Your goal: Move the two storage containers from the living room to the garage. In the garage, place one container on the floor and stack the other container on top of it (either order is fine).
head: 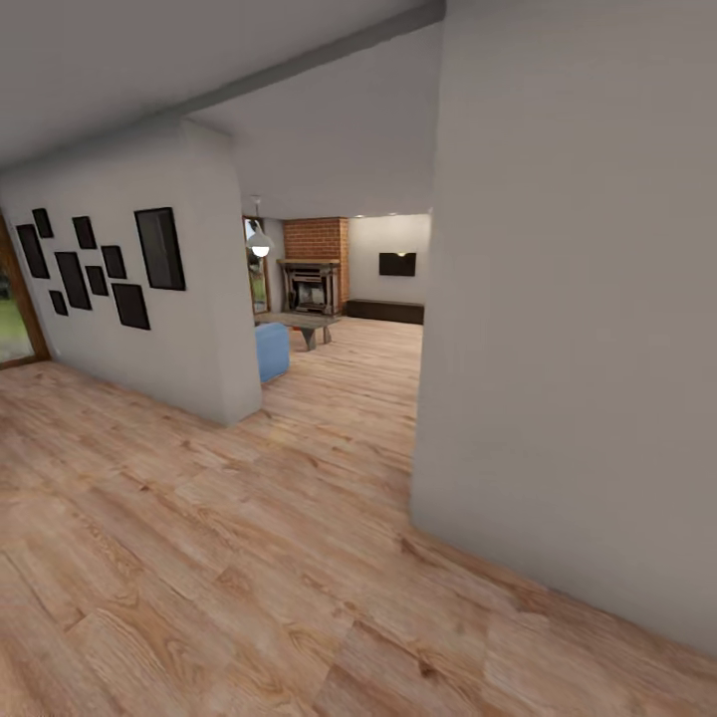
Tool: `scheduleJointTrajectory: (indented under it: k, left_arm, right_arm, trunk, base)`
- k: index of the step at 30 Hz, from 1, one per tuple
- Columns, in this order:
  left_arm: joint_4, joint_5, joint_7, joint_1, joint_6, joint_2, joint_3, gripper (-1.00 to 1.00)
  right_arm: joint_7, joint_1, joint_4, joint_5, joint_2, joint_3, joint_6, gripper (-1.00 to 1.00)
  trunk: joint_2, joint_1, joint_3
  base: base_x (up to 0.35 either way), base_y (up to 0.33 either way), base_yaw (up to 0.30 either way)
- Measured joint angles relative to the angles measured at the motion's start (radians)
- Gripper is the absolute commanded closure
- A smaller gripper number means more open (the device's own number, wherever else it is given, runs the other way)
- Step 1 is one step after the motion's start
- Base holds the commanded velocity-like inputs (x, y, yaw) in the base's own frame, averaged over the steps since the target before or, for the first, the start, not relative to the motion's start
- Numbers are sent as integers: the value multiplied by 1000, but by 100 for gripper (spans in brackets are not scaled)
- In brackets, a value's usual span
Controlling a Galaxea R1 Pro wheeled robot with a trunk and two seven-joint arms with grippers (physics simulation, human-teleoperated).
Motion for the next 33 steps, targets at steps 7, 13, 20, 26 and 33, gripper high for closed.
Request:
scheduleJointTrajectory:
  k: [7,13,20,26,33]
  left_arm:
    - [0,0,0,0,-1,0,0,-100]
    - [0,0,0,0,-1,0,0,-100]
    - [0,0,0,0,-1,0,0,-100]
    - [0,0,0,0,0,0,0,-100]
    - [0,0,0,0,1,0,0,-100]
  right_arm:
    - [0,0,0,0,0,0,0,-100]
    - [0,0,0,-1,0,0,0,-100]
    - [0,0,0,0,0,0,0,-100]
    - [0,0,0,-1,0,1,0,-100]
    - [-1,0,0,2,-2,2,1,-100]
  trunk:
    - [0,0,0]
    - [0,0,0]
    - [0,0,0]
    - [0,0,0]
    - [0,0,0]
  base:
    - [322,0,270]
    - [322,0,270]
    - [322,0,270]
    - [322,0,270]
    - [322,0,94]
